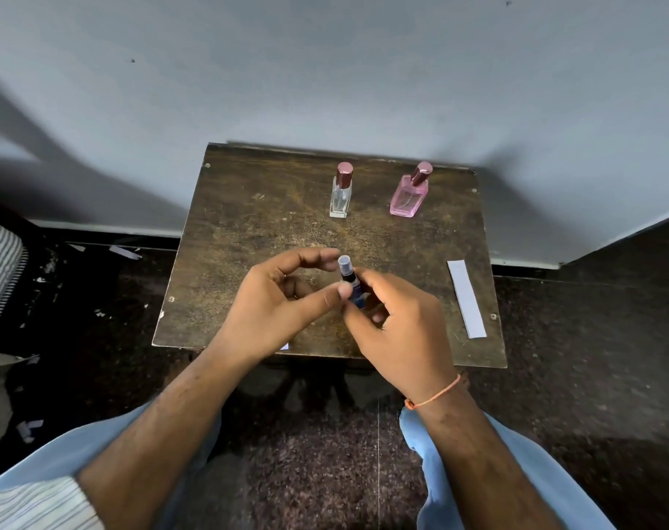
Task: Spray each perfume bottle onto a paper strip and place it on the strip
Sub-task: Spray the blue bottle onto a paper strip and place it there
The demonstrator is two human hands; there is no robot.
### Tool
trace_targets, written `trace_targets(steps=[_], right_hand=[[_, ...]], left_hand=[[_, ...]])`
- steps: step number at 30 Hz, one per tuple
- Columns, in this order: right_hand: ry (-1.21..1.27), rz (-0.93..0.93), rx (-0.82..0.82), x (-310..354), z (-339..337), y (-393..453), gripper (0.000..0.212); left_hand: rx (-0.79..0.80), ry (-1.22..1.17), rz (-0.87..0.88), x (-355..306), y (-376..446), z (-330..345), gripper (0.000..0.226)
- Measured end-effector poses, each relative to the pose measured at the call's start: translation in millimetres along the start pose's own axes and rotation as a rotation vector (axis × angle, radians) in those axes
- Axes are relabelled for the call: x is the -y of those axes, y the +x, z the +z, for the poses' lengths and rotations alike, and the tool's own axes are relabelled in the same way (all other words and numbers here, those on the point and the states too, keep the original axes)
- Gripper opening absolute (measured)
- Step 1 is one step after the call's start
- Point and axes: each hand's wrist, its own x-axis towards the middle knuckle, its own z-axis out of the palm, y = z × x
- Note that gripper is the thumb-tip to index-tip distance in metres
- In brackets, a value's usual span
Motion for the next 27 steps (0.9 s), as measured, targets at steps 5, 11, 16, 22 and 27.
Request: trace_targets(steps=[5,11,16,22,27], right_hand=[[-0.022,-0.022,0.068,6.8,2.7,-0.5,0.024],[-0.084,-0.036,0.077,5.2,6.3,-3.5,0.023],[-0.078,-0.041,0.087,3.9,8.5,-4.6,0.026],[-0.040,-0.022,0.071,0.9,8.1,-4.0,0.024],[-0.033,-0.029,0.064,0.0,6.7,-2.9,0.025]], left_hand=[[-0.022,0.034,0.116,6.4,3.6,-14.1,0.020],[0.010,0.026,0.091,6.2,4.1,-20.5,0.023],[0.060,0.045,0.090,7.4,4.6,-22.2,0.019],[0.111,0.137,0.093,5.6,5.4,-17.7,0.029],[0.036,0.158,0.150,10.4,4.3,-13.8,0.020]])
